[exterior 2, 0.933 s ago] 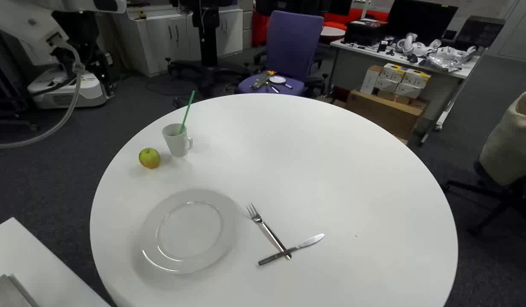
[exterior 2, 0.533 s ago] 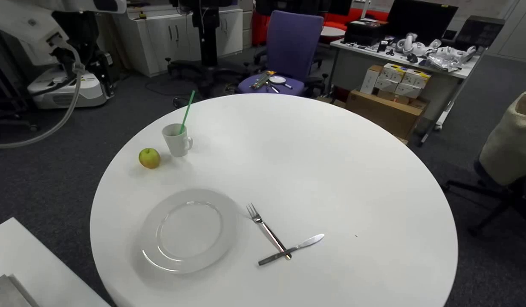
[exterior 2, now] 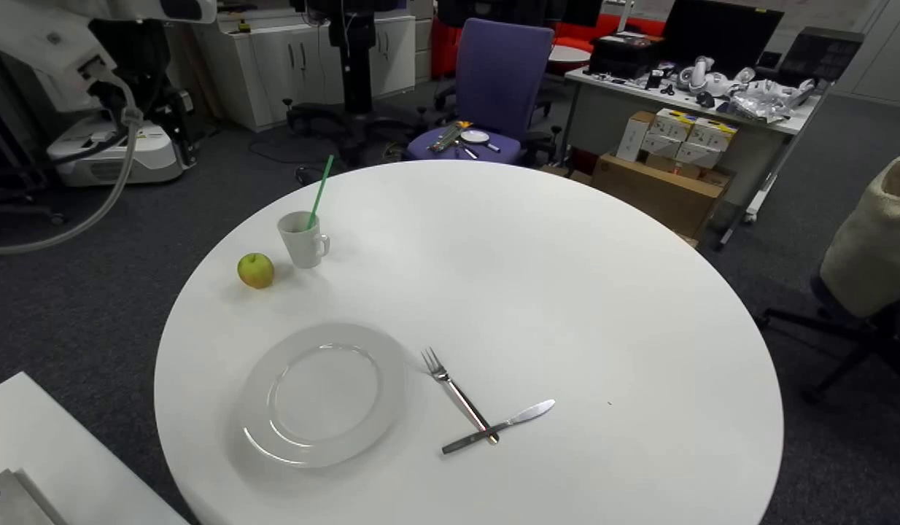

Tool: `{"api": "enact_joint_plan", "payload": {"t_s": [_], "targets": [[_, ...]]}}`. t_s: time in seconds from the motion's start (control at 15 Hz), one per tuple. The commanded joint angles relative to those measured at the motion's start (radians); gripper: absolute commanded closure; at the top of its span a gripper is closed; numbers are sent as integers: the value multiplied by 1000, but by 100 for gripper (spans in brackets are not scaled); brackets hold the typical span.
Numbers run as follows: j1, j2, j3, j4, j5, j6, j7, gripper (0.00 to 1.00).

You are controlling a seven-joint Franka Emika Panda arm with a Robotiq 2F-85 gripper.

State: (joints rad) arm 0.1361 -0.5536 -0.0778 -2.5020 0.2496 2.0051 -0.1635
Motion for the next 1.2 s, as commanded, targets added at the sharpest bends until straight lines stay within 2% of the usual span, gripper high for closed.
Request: {"api": "enact_joint_plan", "payload": {"t_s": [0.0,0.27,0.47,0.67,0.93,1.0,1.13], "targets": [[-54,70,27,31,42,113,119,0],[-109,196,36,59,21,327,250,0],[-153,299,33,107,12,425,365,0],[-198,380,29,158,-8,480,496,0],[-245,445,23,214,-47,484,704,0],[-225,421,19,177,-16,480,607,0],[-235,442,17,197,-27,480,660,0]]}}
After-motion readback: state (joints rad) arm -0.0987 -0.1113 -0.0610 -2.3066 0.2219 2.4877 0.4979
